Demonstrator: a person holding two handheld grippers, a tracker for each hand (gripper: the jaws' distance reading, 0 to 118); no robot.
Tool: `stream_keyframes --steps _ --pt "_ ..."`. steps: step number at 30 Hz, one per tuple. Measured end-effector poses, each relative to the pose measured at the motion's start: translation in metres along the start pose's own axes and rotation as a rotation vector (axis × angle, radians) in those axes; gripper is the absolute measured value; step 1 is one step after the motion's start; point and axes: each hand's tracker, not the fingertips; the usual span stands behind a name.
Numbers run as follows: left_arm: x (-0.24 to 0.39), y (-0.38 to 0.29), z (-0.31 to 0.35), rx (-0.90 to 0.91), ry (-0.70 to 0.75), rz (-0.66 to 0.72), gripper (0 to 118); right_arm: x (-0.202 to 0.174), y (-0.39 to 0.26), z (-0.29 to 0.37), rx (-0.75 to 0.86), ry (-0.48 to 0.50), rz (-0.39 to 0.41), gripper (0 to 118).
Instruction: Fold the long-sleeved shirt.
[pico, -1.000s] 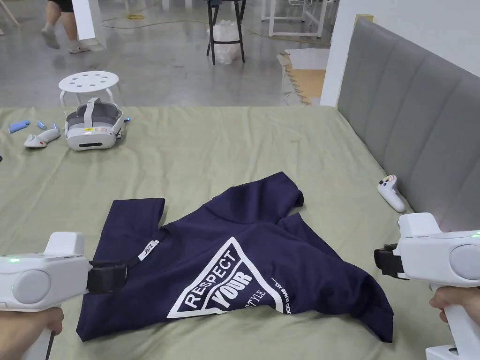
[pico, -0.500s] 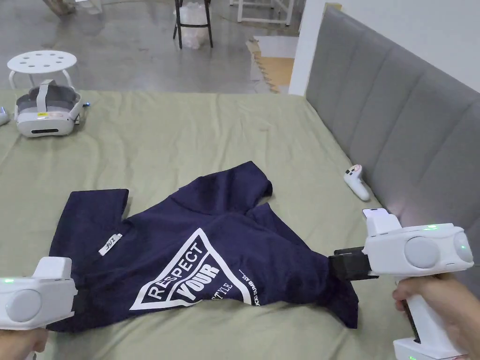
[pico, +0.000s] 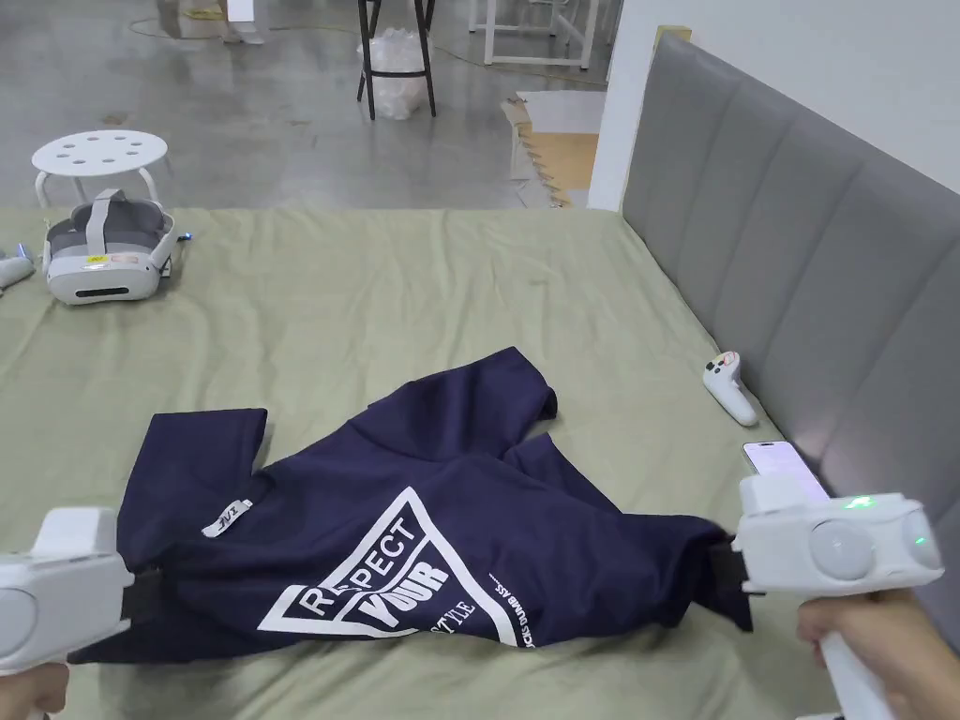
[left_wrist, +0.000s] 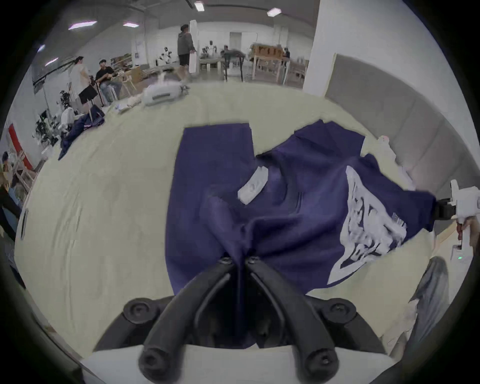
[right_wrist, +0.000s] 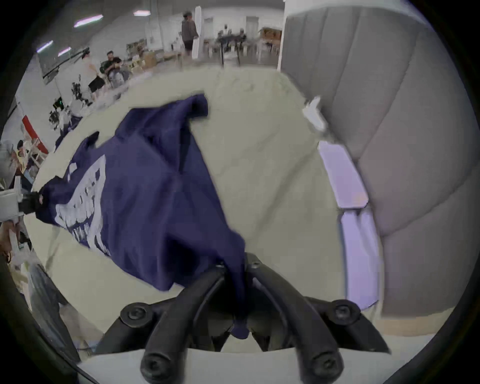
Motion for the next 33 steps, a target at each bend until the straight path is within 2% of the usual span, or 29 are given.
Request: stream_keyframes --steps 5,8,10,12,14,15,19,23,27,30,33 --pt "-0.002 0.106 0.046 0.190 -0.043 -0.008 7 0.017 0.116 0.053 0.210 0.033 0.029 6" --pt "-0.005 0.187 0.069 0.286 -0.055 0.059 7 0.002 0.194 0.087 0.326 -0.021 0.114 6" --pt "-0.010 0.247 0.084 0.361 -0.033 0.051 7 -0.003 0.248 0.103 0.391 -0.043 0.152 6" --pt "-0.015 0.301 0.096 0.406 0.022 -0.016 7 -0.009 0.296 0.121 0.442 -0.080 0.169 6" --pt "-0.015 0.353 0.110 0.422 0.038 -0.005 7 -0.014 0.344 0.140 0.501 -0.120 0.174 6" --pt "0.007 0.367 0.129 0.422 0.056 -0.013 7 -0.016 0.368 0.151 0.527 -0.121 0.176 6" --pt "0.016 0.437 0.151 0.493 0.152 -0.029 7 -0.022 0.441 0.172 0.569 -0.137 0.176 6" --pt "0.028 0.456 0.165 0.501 0.119 0.003 7 -0.026 0.468 0.184 0.580 -0.165 0.152 6" --pt "0.028 0.465 0.137 0.480 0.136 0.005 7 -0.020 0.467 0.161 0.542 -0.168 0.102 6" --pt "0.025 0.444 0.103 0.440 0.120 0.002 7 -0.020 0.443 0.128 0.472 -0.162 0.070 6" --pt "0.030 0.390 0.058 0.362 0.183 0.002 7 -0.017 0.409 0.076 0.401 -0.148 -0.013 6"
